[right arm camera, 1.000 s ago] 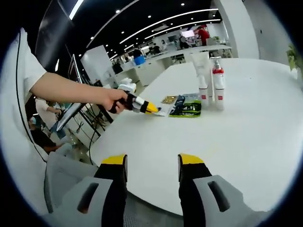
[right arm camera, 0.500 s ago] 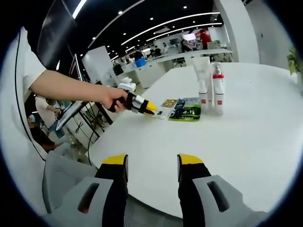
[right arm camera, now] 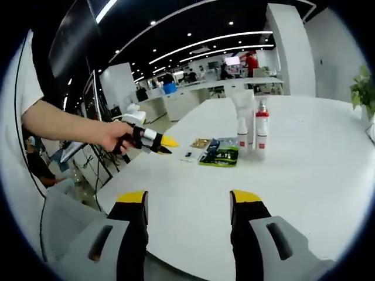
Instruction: Arrange the skincare products in the storage area until every visible bottle or jar stands upright without overlapping.
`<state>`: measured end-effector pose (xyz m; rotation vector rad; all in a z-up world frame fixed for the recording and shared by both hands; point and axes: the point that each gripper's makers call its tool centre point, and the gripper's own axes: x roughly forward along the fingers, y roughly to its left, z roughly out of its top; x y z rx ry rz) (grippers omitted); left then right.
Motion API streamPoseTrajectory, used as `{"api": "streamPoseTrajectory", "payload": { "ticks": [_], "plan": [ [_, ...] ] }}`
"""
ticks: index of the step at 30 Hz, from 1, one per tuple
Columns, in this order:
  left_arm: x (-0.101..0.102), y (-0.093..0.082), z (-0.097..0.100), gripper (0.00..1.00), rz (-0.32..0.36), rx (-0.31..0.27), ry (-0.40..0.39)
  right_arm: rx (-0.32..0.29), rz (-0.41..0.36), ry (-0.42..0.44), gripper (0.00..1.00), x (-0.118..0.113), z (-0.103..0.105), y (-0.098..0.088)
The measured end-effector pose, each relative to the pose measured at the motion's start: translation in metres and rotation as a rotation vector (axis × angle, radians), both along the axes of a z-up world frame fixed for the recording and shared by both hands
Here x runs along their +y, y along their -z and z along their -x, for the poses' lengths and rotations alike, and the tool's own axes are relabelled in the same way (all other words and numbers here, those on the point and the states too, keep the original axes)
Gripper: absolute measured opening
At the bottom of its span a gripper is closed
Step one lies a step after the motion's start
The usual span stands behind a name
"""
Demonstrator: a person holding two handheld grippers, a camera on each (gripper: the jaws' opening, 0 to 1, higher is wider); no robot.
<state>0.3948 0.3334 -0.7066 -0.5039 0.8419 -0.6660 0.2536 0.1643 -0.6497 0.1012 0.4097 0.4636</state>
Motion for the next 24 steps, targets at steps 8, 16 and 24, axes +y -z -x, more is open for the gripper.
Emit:
{"api": "streamPoseTrajectory", "payload": {
  "ticks": [8, 16, 24],
  "plan": [
    [-0.002, -0.039, 0.088, 0.69, -0.102, -0.285, -0.008, 0.008, 0.020, -0.036, 0.70, 0.009, 0.003, 0.005],
    [-0.010, -0.051, 0.150, 0.81, -0.208, -0.425, 0.103, -0.026, 0.018, -0.035, 0.82, 0.006, 0.001, 0.000],
    [-0.012, -0.039, 0.173, 0.78, -0.329, -0.465, 0.109, -0.010, -0.047, -0.114, 0.85, 0.027, 0.013, -0.004]
  ]
}}
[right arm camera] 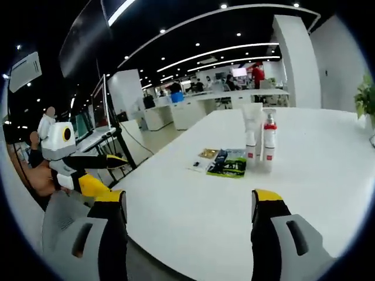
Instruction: Arrange the skincare products in the storage area until every visible bottle or jar stands upright without overlapping.
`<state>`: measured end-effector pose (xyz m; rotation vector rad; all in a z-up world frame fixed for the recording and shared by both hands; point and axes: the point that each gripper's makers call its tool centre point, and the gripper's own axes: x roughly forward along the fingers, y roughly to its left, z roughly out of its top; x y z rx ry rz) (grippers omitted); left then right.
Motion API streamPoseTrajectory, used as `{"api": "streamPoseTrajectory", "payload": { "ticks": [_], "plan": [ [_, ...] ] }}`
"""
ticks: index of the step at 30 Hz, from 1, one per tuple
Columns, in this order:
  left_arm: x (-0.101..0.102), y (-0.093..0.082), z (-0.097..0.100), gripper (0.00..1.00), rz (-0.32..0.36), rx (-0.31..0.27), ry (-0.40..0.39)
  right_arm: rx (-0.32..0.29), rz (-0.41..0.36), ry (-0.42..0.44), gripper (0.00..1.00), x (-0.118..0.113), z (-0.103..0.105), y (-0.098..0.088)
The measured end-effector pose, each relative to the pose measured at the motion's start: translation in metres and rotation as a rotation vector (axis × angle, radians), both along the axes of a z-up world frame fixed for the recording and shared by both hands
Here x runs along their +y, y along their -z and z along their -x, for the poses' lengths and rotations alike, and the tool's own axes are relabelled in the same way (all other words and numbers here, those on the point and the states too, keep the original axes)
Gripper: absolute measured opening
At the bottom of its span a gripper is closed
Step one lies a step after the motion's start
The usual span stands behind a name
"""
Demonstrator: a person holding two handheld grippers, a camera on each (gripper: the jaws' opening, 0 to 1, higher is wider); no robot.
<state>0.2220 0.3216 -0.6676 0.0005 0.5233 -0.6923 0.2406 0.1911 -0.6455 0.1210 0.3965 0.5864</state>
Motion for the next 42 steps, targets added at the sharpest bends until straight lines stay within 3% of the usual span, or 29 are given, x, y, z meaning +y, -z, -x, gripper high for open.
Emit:
{"api": "streamPoseTrajectory", "payload": {
  "ticks": [2, 5, 7, 10, 15, 23, 32, 42],
  "plan": [
    [0.003, 0.013, 0.002, 0.73, -0.024, 0.040, -0.008, 0.004, -0.001, -0.017, 0.84, 0.004, 0.002, 0.000],
    [0.001, 0.017, -0.004, 0.72, -0.083, 0.016, 0.000, -0.013, -0.014, -0.036, 0.84, 0.007, 0.006, -0.005],
    [-0.003, 0.009, -0.004, 0.73, -0.035, -0.016, -0.014, -0.021, -0.017, -0.032, 0.85, 0.004, 0.006, -0.008],
    [-0.004, 0.006, 0.000, 0.75, -0.031, -0.026, -0.009, -0.047, -0.045, -0.017, 0.89, 0.001, 0.004, -0.015],
    [-0.009, -0.006, -0.001, 0.82, 0.034, -0.067, -0.011, -0.107, -0.062, -0.019, 0.95, 0.000, 0.009, -0.027],
    [-0.002, -0.002, -0.006, 0.83, 0.013, -0.061, -0.050, -0.126, -0.060, -0.037, 0.96, 0.000, 0.013, -0.031],
    [0.007, -0.009, -0.011, 0.83, 0.007, -0.112, -0.106, -0.166, -0.053, -0.073, 0.95, 0.006, 0.017, -0.035],
    [0.009, -0.010, -0.013, 0.82, -0.017, -0.128, -0.122, -0.182, -0.089, -0.011, 0.94, -0.006, 0.009, -0.043]
  ]
}}
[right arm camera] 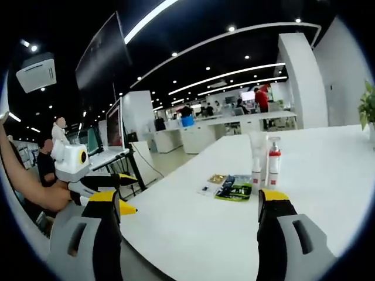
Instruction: Arrange the skincare products in the storage area until every visible bottle or jar stands upright without overlapping.
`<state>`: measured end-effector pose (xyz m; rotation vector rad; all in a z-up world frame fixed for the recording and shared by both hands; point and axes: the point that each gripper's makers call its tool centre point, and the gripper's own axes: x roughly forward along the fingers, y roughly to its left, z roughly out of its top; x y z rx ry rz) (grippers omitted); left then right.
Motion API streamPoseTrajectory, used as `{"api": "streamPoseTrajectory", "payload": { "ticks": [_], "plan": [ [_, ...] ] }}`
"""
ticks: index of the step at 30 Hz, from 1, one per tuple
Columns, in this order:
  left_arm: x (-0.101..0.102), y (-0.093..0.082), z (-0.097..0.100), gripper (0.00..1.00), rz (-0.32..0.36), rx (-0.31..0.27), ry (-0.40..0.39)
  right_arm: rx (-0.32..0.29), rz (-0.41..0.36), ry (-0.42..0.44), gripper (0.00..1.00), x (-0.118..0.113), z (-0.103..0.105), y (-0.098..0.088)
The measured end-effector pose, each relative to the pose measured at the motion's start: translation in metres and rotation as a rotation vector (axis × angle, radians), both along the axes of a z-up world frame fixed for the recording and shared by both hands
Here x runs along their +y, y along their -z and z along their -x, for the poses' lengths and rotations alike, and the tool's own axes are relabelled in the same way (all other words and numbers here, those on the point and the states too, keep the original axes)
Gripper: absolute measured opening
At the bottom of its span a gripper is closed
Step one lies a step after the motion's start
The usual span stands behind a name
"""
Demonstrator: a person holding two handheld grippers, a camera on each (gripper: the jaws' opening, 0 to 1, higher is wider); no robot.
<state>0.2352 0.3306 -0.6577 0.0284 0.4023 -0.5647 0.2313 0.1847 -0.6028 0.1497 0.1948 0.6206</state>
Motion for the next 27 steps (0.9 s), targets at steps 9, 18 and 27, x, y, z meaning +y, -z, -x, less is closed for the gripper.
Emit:
{"api": "streamPoseTrajectory", "payload": {
  "ticks": [9, 18, 27],
  "plan": [
    [0.003, 0.008, -0.002, 0.81, -0.013, 0.037, -0.018, 0.031, 0.008, -0.024, 0.92, 0.007, 0.001, 0.007],
    [0.001, 0.015, 0.002, 0.80, -0.039, 0.062, -0.002, 0.034, 0.035, -0.033, 0.90, 0.008, 0.003, 0.010],
    [0.006, 0.019, -0.001, 0.79, -0.044, 0.074, -0.019, 0.061, 0.044, -0.068, 0.88, 0.018, 0.006, 0.016]
  ]
}}
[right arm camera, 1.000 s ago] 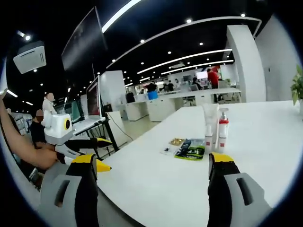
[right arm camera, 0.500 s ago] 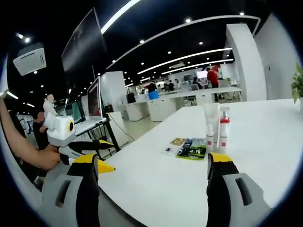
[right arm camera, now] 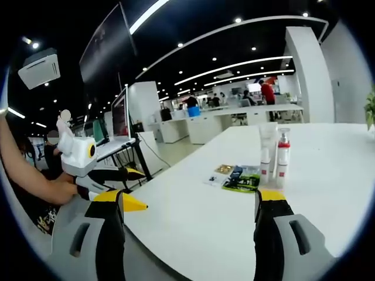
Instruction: Arrange the skincare products in the storage area until every visible bottle or jar stands upright without overlapping.
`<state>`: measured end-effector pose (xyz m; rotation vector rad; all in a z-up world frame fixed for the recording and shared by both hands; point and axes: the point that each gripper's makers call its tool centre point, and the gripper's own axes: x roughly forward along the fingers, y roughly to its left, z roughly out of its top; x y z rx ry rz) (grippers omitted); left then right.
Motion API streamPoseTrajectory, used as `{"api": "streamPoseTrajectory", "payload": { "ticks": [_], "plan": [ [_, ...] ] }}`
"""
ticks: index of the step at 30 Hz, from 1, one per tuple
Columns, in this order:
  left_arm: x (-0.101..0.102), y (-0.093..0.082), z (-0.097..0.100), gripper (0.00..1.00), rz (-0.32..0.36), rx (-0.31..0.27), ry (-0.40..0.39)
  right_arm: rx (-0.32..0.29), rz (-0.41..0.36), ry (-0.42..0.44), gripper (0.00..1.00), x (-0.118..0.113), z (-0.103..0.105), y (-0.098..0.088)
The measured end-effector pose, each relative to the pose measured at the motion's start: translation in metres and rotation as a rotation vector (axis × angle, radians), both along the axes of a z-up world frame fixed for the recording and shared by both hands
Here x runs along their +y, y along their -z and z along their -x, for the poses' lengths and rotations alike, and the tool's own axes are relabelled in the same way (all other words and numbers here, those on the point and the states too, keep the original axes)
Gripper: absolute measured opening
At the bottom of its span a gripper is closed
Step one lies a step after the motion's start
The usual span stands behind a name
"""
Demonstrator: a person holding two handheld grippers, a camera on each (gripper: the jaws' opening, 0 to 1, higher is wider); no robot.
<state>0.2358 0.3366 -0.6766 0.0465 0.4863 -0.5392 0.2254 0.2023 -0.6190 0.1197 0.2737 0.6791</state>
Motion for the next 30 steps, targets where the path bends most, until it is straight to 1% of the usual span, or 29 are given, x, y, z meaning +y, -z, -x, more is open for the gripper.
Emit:
{"api": "streamPoseTrajectory", "payload": {
  "ticks": [3, 6, 9, 13, 14, 17, 18, 19, 23, 26, 28, 30],
  "plan": [
    [-0.001, 0.007, 0.003, 0.78, -0.015, 0.026, 0.010, 0.005, 0.011, -0.003, 0.87, 0.001, 0.001, 0.002],
    [-0.002, 0.014, 0.004, 0.78, -0.028, 0.055, 0.020, 0.008, -0.005, -0.014, 0.86, 0.003, 0.002, 0.001],
    [-0.004, 0.021, 0.007, 0.78, -0.035, 0.089, 0.033, 0.003, -0.017, -0.007, 0.85, 0.003, 0.001, -0.002],
    [-0.008, 0.029, 0.013, 0.75, -0.052, 0.131, 0.057, -0.007, -0.041, 0.037, 0.85, -0.006, -0.003, -0.007],
    [-0.008, 0.030, 0.014, 0.74, -0.049, 0.135, 0.059, -0.023, -0.056, 0.057, 0.85, -0.010, -0.005, -0.012],
    [-0.010, 0.033, 0.015, 0.74, -0.047, 0.155, 0.068, -0.024, -0.068, 0.074, 0.85, -0.015, -0.007, -0.013],
    [-0.011, 0.037, 0.016, 0.73, -0.052, 0.171, 0.073, -0.022, -0.074, 0.077, 0.85, -0.015, -0.007, -0.014],
    [-0.013, 0.039, 0.019, 0.73, -0.055, 0.182, 0.082, -0.026, -0.078, 0.080, 0.85, -0.016, -0.008, -0.015],
    [-0.010, 0.050, 0.020, 0.73, -0.058, 0.235, 0.083, -0.065, -0.107, 0.084, 0.85, -0.017, -0.006, -0.025],
    [-0.014, 0.054, 0.024, 0.73, -0.060, 0.253, 0.102, -0.092, -0.114, 0.107, 0.83, -0.022, -0.007, -0.030],
    [-0.017, 0.055, 0.026, 0.73, -0.058, 0.262, 0.120, -0.100, -0.115, 0.121, 0.83, -0.024, -0.008, -0.031],
    [-0.018, 0.057, 0.028, 0.73, -0.056, 0.278, 0.121, -0.101, -0.103, 0.132, 0.82, -0.027, -0.009, -0.030]
  ]
}}
